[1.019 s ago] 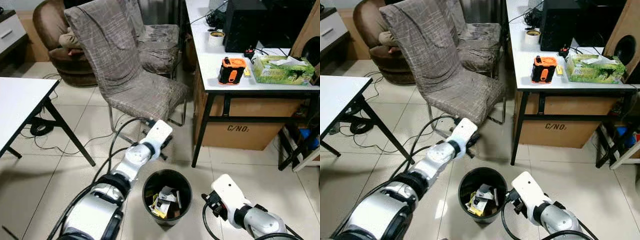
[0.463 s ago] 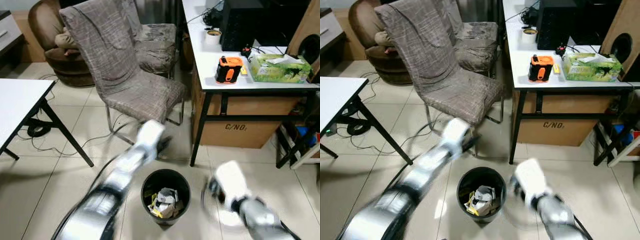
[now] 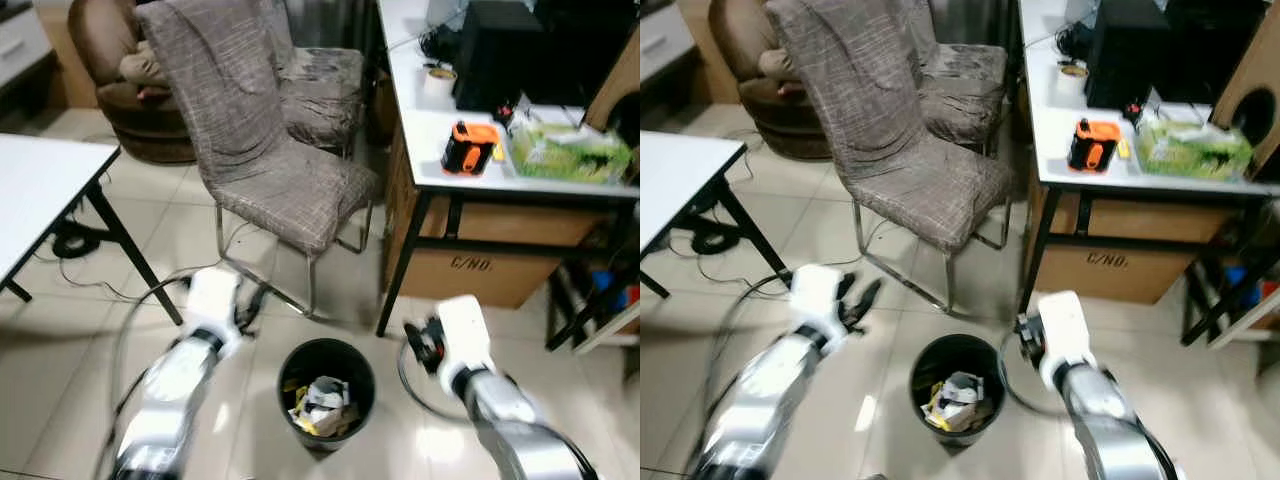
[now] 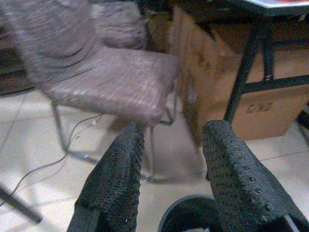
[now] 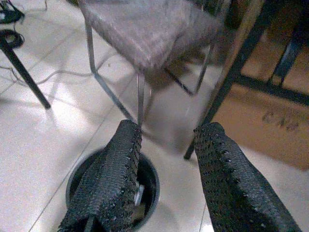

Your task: Picking trash to rubbish bin

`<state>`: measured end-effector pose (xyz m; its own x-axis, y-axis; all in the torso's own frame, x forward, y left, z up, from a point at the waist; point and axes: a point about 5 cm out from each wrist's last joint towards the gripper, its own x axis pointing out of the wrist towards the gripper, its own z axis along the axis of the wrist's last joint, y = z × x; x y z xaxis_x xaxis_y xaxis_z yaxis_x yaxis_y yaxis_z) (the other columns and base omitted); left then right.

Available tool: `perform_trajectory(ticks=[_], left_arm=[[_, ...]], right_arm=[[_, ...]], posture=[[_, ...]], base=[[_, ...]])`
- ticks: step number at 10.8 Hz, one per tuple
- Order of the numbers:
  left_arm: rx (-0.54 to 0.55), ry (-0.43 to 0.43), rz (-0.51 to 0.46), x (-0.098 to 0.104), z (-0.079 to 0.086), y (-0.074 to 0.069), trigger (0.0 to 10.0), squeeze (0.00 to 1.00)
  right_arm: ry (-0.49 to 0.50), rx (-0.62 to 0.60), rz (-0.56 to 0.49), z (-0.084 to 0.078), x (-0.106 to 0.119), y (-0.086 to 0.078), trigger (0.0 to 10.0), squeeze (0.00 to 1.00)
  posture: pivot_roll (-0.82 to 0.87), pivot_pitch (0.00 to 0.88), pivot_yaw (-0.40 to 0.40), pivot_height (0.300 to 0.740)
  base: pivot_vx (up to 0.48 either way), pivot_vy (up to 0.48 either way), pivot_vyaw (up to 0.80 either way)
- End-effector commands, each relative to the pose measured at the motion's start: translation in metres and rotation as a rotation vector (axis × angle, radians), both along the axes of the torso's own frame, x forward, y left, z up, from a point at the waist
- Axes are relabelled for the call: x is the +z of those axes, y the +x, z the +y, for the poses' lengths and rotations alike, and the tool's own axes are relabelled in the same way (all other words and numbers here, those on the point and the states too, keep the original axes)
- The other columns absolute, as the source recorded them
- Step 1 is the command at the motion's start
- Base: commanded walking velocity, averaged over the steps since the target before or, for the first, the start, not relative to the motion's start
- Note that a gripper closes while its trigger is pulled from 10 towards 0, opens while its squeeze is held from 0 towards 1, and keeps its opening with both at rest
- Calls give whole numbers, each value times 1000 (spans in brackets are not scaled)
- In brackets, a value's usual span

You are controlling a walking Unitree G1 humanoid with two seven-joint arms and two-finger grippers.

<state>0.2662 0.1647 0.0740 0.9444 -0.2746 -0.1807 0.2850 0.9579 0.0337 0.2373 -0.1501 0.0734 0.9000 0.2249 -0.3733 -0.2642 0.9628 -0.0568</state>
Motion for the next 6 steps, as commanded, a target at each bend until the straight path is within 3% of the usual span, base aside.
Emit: perform_trajectory(ticks=[1, 6], left_arm=[[8, 1, -8, 7, 1, -1, 10000, 0], [15, 44, -4, 20, -2, -8, 10000, 0]], right_arm=[[5, -4, -3, -1, -1, 2, 10000, 0], [-11, -41, -75, -4, -2, 3, 10000, 0]], posture=[[-63, 0, -9, 740], [-72, 0, 5, 740]], base=[[0, 0, 0], [0, 0, 0]])
